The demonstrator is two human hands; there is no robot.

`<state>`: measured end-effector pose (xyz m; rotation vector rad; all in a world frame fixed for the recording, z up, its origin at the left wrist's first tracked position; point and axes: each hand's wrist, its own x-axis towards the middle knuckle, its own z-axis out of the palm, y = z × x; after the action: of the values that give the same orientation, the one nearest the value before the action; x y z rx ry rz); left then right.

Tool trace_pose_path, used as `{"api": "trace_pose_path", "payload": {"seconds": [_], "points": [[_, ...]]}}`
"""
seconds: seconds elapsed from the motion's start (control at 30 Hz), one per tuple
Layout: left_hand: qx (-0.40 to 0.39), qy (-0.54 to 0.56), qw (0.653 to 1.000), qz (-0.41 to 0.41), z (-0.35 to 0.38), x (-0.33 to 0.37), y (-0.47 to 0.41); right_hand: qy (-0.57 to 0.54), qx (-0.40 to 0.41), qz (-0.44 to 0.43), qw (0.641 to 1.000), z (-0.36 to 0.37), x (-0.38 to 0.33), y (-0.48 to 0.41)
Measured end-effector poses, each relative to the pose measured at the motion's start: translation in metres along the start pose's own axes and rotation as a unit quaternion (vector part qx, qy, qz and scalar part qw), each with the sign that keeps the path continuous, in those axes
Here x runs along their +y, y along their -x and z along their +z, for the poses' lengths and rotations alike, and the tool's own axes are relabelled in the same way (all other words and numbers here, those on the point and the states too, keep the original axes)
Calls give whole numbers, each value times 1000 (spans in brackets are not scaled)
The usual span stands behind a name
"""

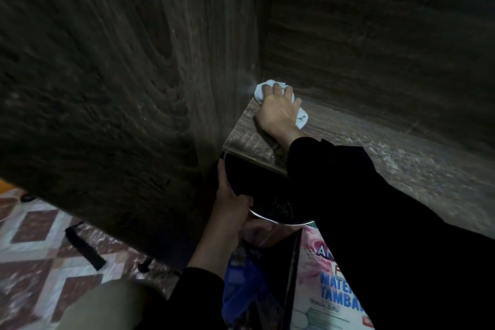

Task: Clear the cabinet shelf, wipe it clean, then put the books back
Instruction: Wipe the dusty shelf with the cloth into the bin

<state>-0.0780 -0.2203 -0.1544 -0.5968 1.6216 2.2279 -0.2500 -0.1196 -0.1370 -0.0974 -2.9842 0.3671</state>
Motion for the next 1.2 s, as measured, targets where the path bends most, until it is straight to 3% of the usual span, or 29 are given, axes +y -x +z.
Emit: {"api": "trace_pose_path", "payload": {"seconds": [0.13,0.37,0.5,0.6,0.73,0.97,1.1,1.2], "points": [[12,7,1000,-20,0,-2,-5,35,4,-19,999,2,-3,-6],[16,4,999,-30,0,0,-3,111,-90,-47,989,-26,-8,-21],[18,-5,999,-28,3,4,0,134,-118,-207,962,-39,15,-6],[14,-4,1000,-24,5,5,0,54,-130,-309,941,-43,37,8],[6,-7,1000,-11,4,4,1,-92,-32,-189,977,-37,48,-7],[8,-12,1000,-13,3,7,4,-52,-94,-102,989,-18,22,-18],[3,-7,1000,-7,5,7,3,-80,-106,-119,984,-23,19,8],[3,-10,1000,0,6,6,3,-105,-142,-202,963,-29,22,38]]}}
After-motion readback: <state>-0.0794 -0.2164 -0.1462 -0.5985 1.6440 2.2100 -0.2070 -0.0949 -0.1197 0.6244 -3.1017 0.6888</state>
